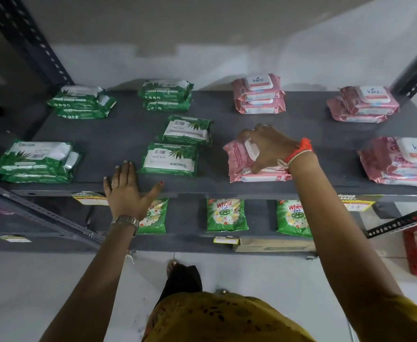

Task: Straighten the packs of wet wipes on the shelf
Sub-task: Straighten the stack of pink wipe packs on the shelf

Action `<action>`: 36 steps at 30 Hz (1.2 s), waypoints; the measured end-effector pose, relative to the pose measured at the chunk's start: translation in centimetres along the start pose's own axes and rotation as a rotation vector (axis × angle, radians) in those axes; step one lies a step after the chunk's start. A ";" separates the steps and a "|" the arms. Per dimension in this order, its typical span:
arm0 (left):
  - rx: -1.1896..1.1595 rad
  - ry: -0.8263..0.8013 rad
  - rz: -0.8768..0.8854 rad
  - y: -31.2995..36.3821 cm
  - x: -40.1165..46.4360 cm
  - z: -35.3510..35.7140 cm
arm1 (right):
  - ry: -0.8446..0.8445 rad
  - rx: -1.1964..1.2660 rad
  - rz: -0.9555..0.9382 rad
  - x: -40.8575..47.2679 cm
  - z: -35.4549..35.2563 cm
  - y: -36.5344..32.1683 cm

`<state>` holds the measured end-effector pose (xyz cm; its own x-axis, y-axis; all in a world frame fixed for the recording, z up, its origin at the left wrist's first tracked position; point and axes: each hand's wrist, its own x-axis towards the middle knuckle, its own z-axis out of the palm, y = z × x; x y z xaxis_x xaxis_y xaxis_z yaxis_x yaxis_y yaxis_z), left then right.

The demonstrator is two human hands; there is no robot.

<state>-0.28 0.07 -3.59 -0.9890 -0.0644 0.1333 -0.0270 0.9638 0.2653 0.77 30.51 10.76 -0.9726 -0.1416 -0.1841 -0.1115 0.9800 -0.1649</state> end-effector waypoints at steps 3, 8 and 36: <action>-0.073 0.044 -0.024 0.2 -0.1 -0.2 | -0.080 0.047 0.062 0.1 1.4 0.9; -0.445 0.228 -0.137 4.2 0.8 -2.8 | 0.393 0.404 0.034 -3.8 3.8 -0.9; -1.241 -0.684 -0.618 24.4 -0.5 0.0 | 0.129 1.112 0.455 -0.3 2.8 8.1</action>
<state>-0.40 23.62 2.79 -0.7546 0.1023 -0.6482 -0.6518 -0.0030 0.7584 0.72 38.11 6.78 -0.8975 0.2626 -0.3542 0.4210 0.2715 -0.8655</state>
